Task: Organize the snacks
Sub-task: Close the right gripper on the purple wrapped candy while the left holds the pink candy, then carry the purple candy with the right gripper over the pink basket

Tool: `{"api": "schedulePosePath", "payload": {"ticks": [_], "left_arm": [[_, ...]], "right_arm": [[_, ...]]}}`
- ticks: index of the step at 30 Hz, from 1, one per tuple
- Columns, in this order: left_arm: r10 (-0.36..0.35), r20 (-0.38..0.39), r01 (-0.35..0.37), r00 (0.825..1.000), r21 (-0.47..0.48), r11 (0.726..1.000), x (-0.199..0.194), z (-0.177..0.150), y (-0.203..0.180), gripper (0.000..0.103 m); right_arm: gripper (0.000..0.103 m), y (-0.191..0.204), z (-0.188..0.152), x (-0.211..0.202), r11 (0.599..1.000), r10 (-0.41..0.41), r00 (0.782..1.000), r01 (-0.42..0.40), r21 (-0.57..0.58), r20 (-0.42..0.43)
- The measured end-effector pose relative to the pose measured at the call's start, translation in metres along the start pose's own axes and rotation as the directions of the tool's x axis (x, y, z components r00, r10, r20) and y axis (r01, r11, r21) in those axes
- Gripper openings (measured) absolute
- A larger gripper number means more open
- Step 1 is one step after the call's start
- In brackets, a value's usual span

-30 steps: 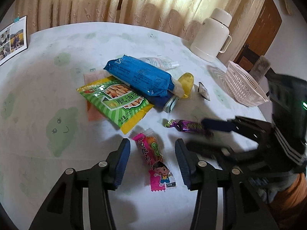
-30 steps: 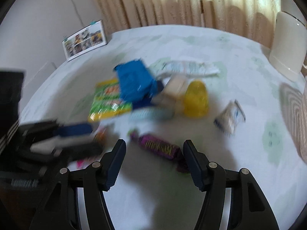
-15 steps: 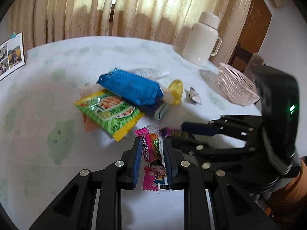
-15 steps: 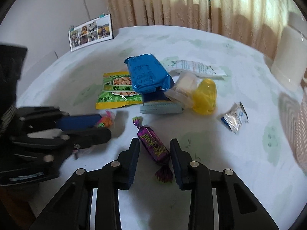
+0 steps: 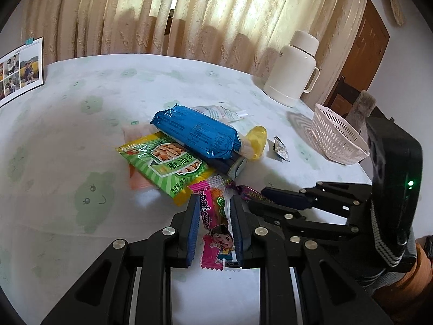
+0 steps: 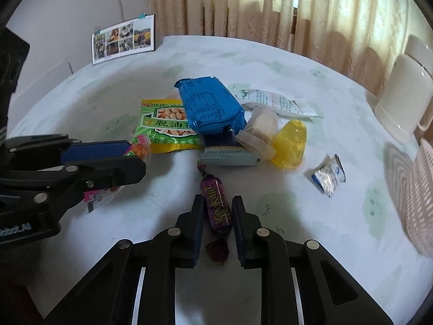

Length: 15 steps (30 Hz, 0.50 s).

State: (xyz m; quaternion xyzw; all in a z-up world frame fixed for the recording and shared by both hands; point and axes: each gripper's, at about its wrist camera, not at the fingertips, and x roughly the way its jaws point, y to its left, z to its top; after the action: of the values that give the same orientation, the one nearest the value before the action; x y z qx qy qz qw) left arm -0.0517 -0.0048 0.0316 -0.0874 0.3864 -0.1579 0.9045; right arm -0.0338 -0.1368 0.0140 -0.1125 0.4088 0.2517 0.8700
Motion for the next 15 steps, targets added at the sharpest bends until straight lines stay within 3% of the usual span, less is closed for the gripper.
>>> {"api": "schedulePosePath", "payload": {"ticks": [9,15], "left_arm": [[0.004,-0.001,-0.004,1.000,-0.005,1.000,0.002,0.000,0.002,0.020],[0.007,0.000,-0.007,1.000,-0.001,1.000,0.002,0.001,0.002,0.020]], "right_arm": [[0.017,-0.019,-0.003,-0.023,0.991,0.031,0.997,-0.040,0.126,0.069],[0.018,-0.021,-0.008,-0.012,0.990,0.018,1.000,-0.021,0.137,0.018]]}}
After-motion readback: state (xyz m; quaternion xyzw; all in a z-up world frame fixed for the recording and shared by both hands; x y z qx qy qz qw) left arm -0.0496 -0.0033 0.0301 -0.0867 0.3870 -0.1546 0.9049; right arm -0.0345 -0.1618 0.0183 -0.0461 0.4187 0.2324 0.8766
